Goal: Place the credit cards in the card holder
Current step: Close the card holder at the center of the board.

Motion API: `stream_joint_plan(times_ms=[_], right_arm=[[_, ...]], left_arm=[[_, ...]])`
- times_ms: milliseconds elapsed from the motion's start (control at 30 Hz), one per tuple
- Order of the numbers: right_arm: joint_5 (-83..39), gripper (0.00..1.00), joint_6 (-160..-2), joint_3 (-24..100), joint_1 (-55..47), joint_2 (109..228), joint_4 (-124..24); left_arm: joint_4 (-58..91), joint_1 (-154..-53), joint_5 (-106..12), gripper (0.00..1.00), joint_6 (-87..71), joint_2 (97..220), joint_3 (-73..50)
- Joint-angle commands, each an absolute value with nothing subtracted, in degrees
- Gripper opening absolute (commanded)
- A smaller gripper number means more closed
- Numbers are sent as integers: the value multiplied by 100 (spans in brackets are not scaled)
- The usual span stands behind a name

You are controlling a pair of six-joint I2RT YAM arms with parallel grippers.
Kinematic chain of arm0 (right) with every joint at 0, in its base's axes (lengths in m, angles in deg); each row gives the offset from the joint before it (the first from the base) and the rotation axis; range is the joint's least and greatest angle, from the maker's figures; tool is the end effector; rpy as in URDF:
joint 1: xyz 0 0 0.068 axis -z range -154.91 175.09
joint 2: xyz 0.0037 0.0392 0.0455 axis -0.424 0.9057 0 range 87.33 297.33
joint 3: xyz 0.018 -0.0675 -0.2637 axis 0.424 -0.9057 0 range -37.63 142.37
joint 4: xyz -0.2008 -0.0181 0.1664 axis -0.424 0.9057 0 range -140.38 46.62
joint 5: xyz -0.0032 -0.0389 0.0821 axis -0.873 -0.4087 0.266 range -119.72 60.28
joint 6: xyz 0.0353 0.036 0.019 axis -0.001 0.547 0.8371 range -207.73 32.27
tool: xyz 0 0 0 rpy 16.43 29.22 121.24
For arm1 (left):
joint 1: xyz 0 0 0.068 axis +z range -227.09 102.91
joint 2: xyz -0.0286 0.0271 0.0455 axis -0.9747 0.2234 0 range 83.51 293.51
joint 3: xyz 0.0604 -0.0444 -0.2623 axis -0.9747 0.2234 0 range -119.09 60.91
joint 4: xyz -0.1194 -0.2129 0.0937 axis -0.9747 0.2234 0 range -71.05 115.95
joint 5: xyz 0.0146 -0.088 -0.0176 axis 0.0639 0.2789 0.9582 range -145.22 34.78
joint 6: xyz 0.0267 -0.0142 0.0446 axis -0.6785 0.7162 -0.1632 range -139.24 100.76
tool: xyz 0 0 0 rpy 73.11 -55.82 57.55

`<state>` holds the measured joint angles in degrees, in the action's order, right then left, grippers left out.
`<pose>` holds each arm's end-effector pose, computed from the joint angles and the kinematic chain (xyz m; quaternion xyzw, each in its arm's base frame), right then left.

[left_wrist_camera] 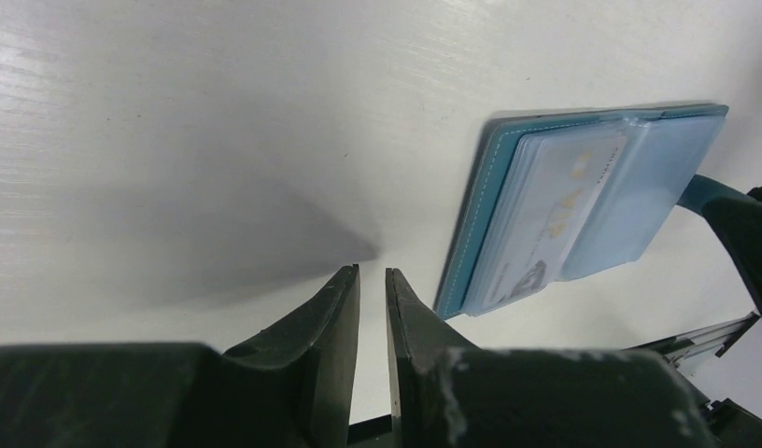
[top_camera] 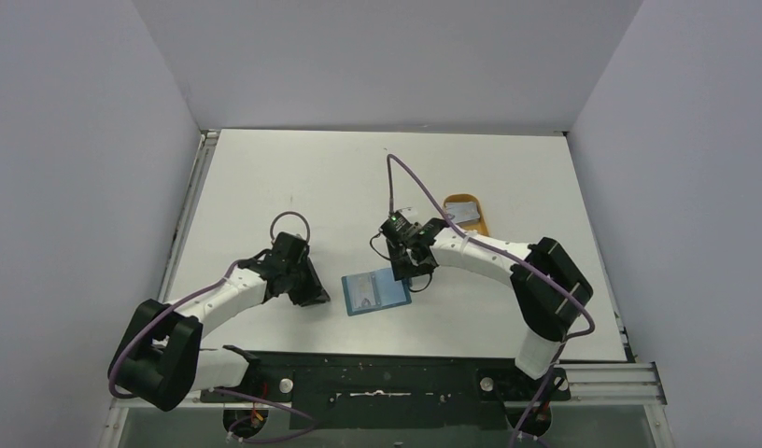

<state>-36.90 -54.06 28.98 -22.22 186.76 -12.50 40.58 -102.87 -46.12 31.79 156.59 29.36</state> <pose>0.2323 0.2453 0.1884 -0.1064 0.9782 0.0617 0.1672 0.1918 -0.0988 0.1512 -0.1939 0.9502 -0.2042 0.1334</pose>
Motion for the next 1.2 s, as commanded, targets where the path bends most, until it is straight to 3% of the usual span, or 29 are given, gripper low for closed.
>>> stream_joint_plan(times_ms=[0,133,300,567,800,1167], right_arm=[[-3680,35,-5466,2739,-2041,18659,-1565],[-3610,23,-5463,2601,-1958,18643,-1590],[-3615,0,-5405,2229,-1922,18123,-1650],[-2940,0,-5349,1501,-1942,16672,-1944],[-2207,0,-4859,1272,-1972,16014,-2530],[-2082,0,-4081,1540,-2128,16932,-3967]], left_arm=[[3716,-10275,-4462,14,3139,15678,2959],[3492,-10305,-4290,11,3139,15959,2963],[3246,-10444,-4159,8,3147,16281,2924],[2822,-10983,-4016,0,3218,16999,2580],[2545,-11430,-3946,0,3347,17596,2195],[2589,-11568,-4021,0,3351,17454,2249]])
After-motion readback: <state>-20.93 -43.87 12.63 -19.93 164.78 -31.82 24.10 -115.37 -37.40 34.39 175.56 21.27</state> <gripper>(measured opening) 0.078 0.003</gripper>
